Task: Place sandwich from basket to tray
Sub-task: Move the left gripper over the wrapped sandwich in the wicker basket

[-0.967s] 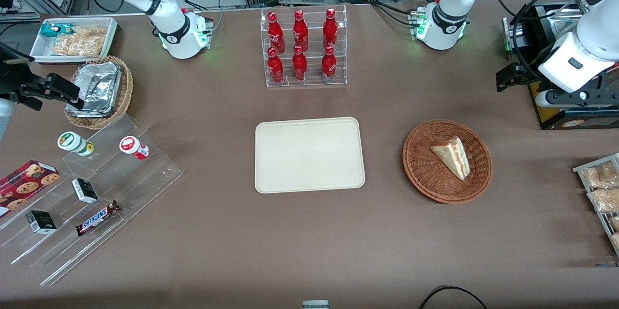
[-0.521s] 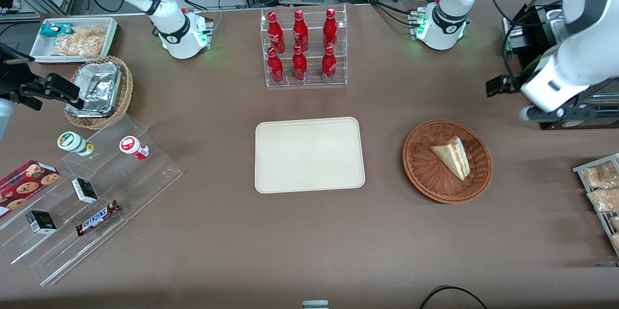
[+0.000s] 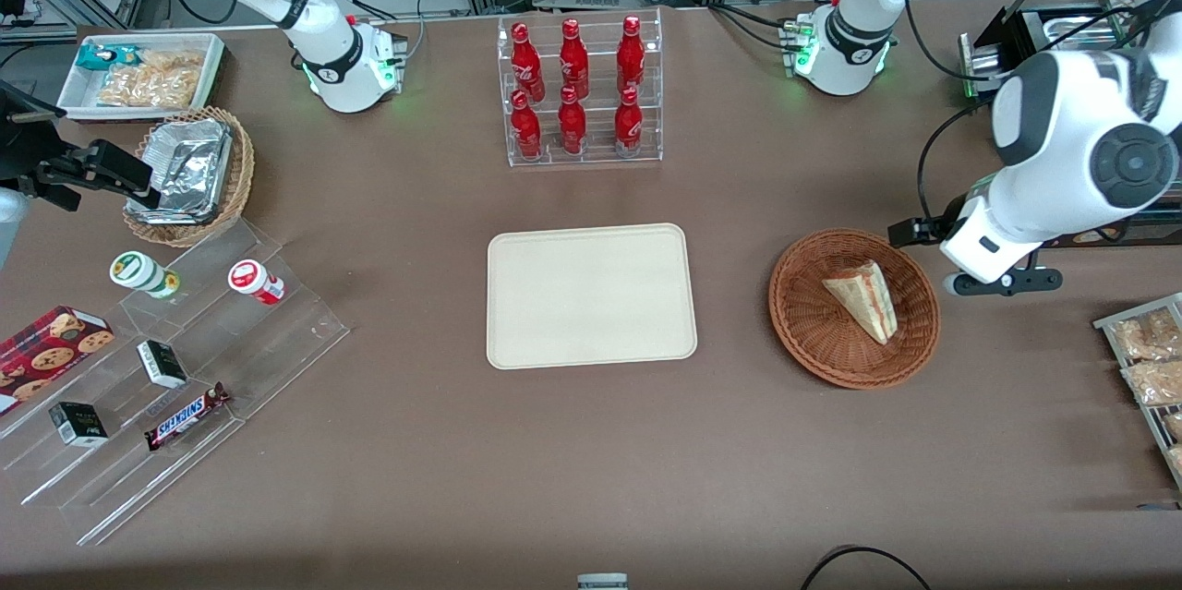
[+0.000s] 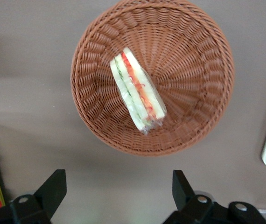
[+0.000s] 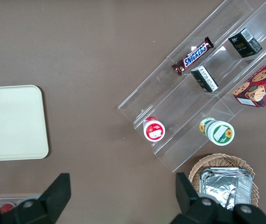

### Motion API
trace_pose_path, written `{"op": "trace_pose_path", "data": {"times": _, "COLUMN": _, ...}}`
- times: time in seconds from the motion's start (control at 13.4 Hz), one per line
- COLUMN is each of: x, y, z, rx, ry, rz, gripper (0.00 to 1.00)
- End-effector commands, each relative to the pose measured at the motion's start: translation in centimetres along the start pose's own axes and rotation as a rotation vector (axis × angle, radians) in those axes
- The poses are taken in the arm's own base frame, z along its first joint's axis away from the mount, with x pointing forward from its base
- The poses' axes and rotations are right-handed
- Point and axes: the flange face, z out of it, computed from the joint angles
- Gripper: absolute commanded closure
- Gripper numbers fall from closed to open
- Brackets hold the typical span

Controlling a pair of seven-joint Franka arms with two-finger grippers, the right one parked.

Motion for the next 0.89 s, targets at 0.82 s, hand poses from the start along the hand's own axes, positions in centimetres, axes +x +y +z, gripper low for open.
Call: {"op": "trace_pose_path", "data": {"times": 0.82, "x": 1.2, "y": 3.5, "z": 12.5, "rx": -0.075, "ry": 0.171, "rz": -0.639, "gripper": 0.00}}
